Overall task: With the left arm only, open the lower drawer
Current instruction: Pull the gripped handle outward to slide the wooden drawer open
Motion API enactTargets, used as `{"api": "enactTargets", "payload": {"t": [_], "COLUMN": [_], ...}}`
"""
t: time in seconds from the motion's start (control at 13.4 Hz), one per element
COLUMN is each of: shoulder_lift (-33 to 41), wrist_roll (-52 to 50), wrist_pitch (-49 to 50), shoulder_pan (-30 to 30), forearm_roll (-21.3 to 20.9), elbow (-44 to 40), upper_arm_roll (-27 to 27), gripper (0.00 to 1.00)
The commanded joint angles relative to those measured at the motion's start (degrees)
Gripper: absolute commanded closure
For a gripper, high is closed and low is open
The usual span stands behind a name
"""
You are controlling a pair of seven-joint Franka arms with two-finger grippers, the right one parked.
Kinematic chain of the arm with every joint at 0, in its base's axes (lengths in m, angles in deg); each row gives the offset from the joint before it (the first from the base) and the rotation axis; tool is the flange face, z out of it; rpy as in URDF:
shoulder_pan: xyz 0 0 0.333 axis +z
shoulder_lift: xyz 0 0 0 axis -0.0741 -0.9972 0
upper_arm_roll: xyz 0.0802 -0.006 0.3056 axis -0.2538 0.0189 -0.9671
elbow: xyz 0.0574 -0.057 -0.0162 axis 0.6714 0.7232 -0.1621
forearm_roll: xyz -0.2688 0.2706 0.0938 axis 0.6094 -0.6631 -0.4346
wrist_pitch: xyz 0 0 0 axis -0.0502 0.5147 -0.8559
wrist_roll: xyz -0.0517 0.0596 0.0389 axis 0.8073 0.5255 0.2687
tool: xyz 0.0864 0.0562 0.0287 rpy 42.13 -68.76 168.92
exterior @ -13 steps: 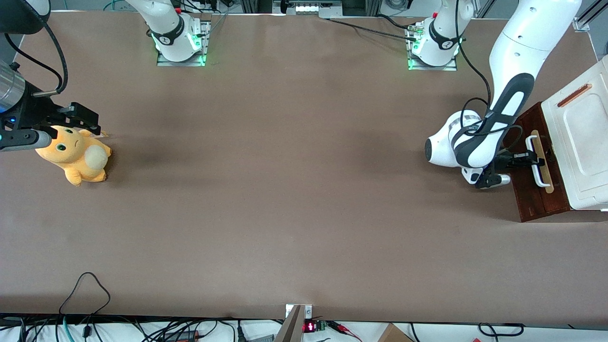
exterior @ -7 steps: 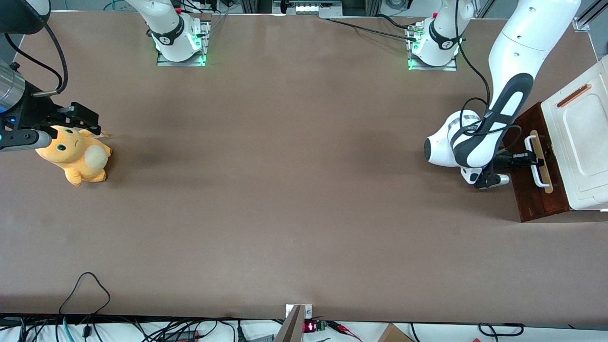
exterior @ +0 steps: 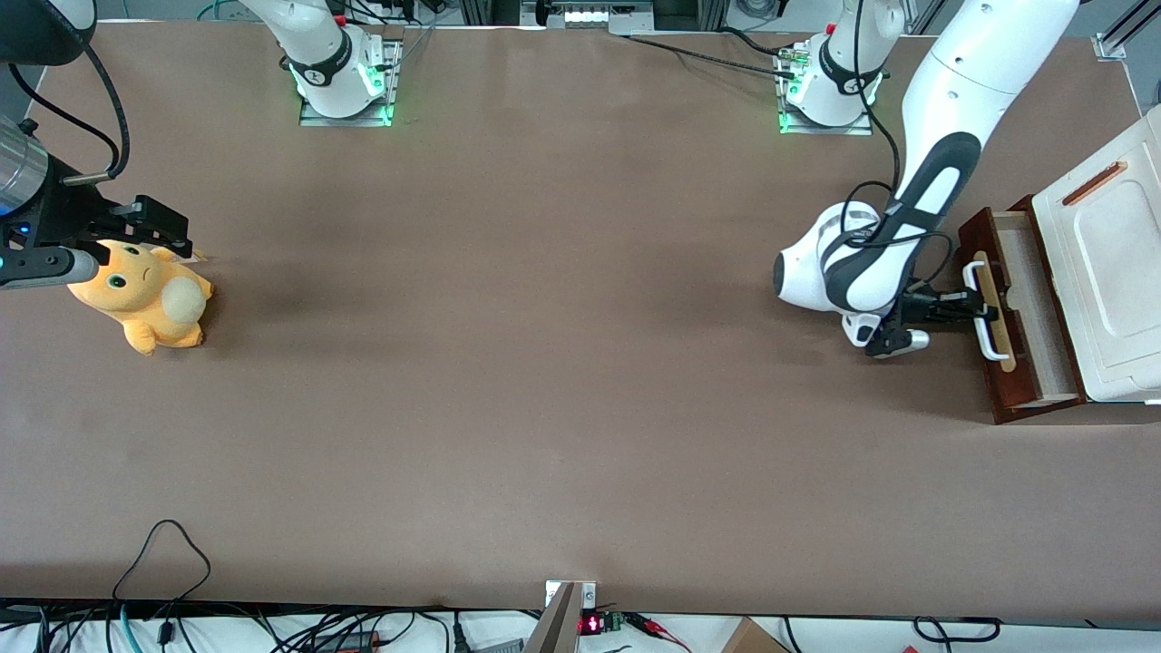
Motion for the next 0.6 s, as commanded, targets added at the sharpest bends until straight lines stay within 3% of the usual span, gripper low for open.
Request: {"api": "enactTargets", "payload": {"t": [0.0,0.52], "shoulder_lift": [-0.5,-0.7], "wrist_roll": [2.7,2.6], "wrist_pitch": [-1.9,-2.0], "shoulder_pan": [-1.3,-1.7], "forearm_roll": [-0.1,0.9], "elbow": [-1.7,-1.8], "upper_arm_roll": [1.1,2.0], "gripper": [1.0,1.0]}}
